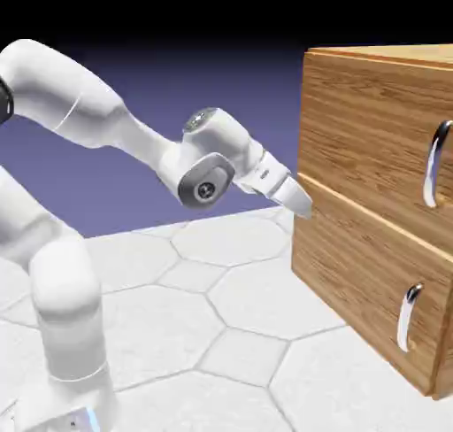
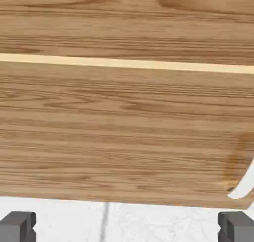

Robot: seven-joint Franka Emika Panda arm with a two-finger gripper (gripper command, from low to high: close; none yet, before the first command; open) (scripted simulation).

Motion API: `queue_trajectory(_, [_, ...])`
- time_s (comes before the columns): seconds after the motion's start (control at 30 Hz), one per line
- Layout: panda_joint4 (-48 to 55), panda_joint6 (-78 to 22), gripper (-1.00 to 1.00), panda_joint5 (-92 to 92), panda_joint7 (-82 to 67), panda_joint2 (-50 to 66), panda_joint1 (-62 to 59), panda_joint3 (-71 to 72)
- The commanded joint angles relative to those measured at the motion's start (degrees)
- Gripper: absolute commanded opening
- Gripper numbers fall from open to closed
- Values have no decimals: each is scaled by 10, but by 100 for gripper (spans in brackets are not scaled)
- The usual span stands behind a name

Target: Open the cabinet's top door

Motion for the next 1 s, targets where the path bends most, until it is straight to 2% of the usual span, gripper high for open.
queue_trajectory(0.0, [7, -1, 100, -25, 17, -4, 11, -12])
queue_trajectory(0.97, [197, -16, 100, -748, 502, -122, 317, -345])
